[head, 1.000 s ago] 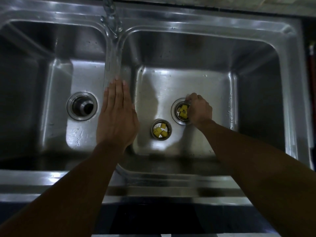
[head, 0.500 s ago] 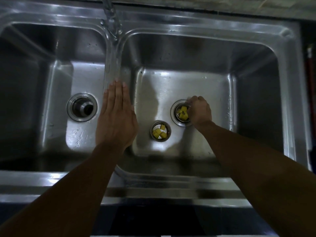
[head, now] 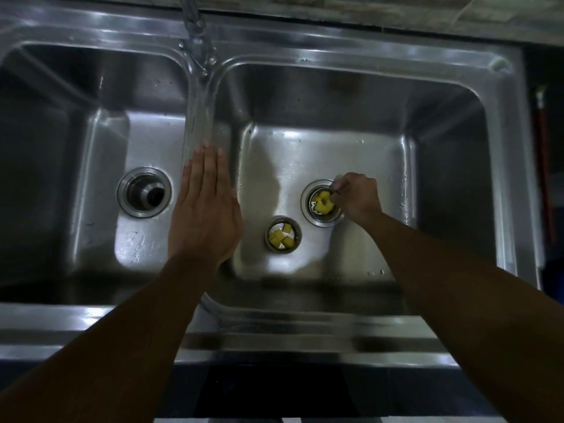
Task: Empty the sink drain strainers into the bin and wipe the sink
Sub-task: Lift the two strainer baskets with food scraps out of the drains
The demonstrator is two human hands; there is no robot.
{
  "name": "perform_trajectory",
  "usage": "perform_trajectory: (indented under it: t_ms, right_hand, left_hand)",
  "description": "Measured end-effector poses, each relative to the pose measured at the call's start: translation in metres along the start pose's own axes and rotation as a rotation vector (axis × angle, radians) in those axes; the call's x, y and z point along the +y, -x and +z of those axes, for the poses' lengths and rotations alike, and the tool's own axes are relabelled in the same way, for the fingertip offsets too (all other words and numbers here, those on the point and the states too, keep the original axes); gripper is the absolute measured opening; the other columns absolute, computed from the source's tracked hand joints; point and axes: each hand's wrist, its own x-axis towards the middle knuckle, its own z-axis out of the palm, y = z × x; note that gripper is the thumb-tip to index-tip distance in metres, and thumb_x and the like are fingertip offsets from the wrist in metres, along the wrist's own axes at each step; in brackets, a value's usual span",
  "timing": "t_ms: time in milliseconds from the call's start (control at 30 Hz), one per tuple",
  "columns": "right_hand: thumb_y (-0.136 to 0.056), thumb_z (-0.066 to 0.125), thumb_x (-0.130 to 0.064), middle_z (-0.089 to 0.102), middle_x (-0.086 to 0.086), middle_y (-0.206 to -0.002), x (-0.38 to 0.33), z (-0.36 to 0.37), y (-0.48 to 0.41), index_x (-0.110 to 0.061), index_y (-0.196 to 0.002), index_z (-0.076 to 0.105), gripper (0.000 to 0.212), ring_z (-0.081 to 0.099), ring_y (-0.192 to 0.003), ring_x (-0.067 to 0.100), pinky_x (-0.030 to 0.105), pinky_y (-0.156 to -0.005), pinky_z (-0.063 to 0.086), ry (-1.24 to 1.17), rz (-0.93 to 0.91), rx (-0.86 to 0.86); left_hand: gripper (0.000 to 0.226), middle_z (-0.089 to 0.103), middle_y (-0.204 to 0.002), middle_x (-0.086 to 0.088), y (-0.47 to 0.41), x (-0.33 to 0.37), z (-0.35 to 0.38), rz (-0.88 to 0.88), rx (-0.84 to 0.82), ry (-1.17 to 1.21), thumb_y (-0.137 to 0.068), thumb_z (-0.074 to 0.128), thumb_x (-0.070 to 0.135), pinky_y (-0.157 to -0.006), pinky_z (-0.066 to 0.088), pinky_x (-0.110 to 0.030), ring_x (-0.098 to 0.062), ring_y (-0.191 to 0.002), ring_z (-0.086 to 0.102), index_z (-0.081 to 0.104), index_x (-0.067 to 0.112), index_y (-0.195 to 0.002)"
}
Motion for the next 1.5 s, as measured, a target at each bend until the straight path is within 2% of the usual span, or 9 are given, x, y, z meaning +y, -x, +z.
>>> perform_trajectory:
  t_ms: [100, 300, 400, 500, 767, 933, 1167, 1300, 1500]
  right_hand:
    - [-0.068, 0.074, 0.002, 0.075, 0.004, -0.083, 0.004, -0.007, 0.004, -0.011, -0.089, 0.079, 0.025, 0.071, -0.081, 0.018, 0.028, -0.086, 0.057, -0.055, -0.027, 0.022]
    - [-0.073, 0.079, -0.001, 0.074, 0.002, -0.077, 0.015, -0.035, 0.036, -0.012, -0.085, 0.08, 0.016, 0.061, -0.063, -0.003, -0.007, -0.063, 0.039, -0.048, -0.018, 0.059]
    - [-0.076, 0.079, -0.005, 0.072, 0.002, -0.078, 0.024, -0.051, 0.057, -0.011, -0.087, 0.08, 0.012, 0.069, -0.075, 0.012, 0.001, -0.07, 0.047, -0.02, 0.013, 0.049]
    - [-0.079, 0.077, -0.004, 0.077, 0.012, -0.085, 0.032, -0.061, 0.075, -0.006, -0.086, 0.08, 0.008, 0.073, -0.087, 0.025, 0.031, -0.086, 0.058, 0.003, 0.034, 0.038]
    - [-0.081, 0.074, 0.002, 0.077, 0.012, -0.101, 0.038, -0.061, 0.091, -0.004, -0.094, 0.079, 0.015, 0.069, -0.092, 0.015, 0.0, -0.064, 0.041, -0.072, 0.259, 0.003]
    - [-0.081, 0.074, 0.003, 0.076, 0.007, -0.104, 0.044, -0.061, 0.089, -0.007, -0.096, 0.079, 0.019, 0.061, -0.084, 0.006, 0.007, -0.073, 0.043, -0.075, 0.306, -0.013]
    - [-0.075, 0.078, 0.009, 0.075, 0.016, -0.103, 0.052, -0.063, 0.09, 0.0, -0.1, 0.077, 0.026, 0.072, -0.098, 0.028, 0.037, -0.092, 0.058, -0.203, 0.332, -0.031]
    - [-0.091, 0.065, -0.006, 0.075, 0.013, -0.104, 0.05, -0.068, 0.1, -0.001, -0.1, 0.077, 0.016, 0.07, -0.101, 0.026, 0.026, -0.084, 0.053, -0.06, 0.231, 0.033]
    - [-0.096, 0.056, -0.014, 0.068, 0.009, -0.127, 0.045, -0.089, 0.124, -0.007, -0.125, 0.066, 0.032, 0.064, -0.113, 0.02, 0.014, -0.094, 0.037, -0.1, 0.107, 0.122]
  left_hand:
    - [0.06, 0.005, -0.164, -0.025, 0.001, 0.0, 0.0, 0.007, 0.004, -0.004, -0.105, 0.021, 0.026, -0.127, 0.007, -0.046, -0.033, -0.155, 0.001, 0.008, -0.002, -0.156]
    - [0.059, 0.01, -0.164, -0.024, 0.003, 0.001, -0.003, 0.004, 0.019, 0.053, -0.105, 0.026, 0.023, -0.127, 0.006, -0.043, -0.031, -0.155, 0.005, 0.011, -0.002, -0.156]
    - [0.058, 0.014, -0.164, -0.024, 0.007, 0.001, -0.009, 0.006, 0.011, 0.108, -0.105, 0.027, 0.024, -0.127, 0.005, -0.042, -0.031, -0.154, 0.007, 0.016, -0.002, -0.156]
    - [0.061, 0.015, -0.164, -0.022, 0.019, 0.006, -0.014, 0.026, -0.013, 0.14, -0.104, 0.023, 0.032, -0.126, 0.008, -0.045, -0.031, -0.154, 0.009, 0.02, 0.0, -0.156]
    - [0.064, 0.029, -0.161, -0.015, 0.086, 0.063, -0.007, 0.082, -0.147, 0.063, -0.103, 0.016, 0.045, -0.124, 0.014, -0.05, -0.027, -0.154, 0.015, 0.037, 0.008, -0.152]
    - [0.066, 0.025, -0.163, -0.012, 0.098, 0.067, 0.008, 0.038, -0.216, 0.07, -0.103, 0.013, 0.048, -0.126, 0.008, -0.045, -0.024, -0.154, 0.011, 0.031, 0.011, -0.154]
    - [0.071, 0.022, -0.164, -0.01, 0.096, 0.066, 0.016, 0.024, -0.259, 0.117, -0.1, 0.01, 0.05, -0.126, 0.008, -0.041, -0.02, -0.154, 0.009, 0.025, 0.01, -0.156]
    - [0.072, 0.017, -0.166, -0.009, 0.094, 0.064, 0.019, 0.015, -0.303, 0.19, -0.099, 0.009, 0.052, -0.125, 0.005, -0.037, -0.019, -0.154, 0.005, 0.02, 0.011, -0.157]
    - [0.07, 0.021, -0.165, -0.011, 0.096, 0.065, 0.015, 0.017, -0.322, 0.199, -0.099, 0.012, 0.047, -0.125, 0.005, -0.036, -0.021, -0.154, 0.01, 0.024, 0.009, -0.156]
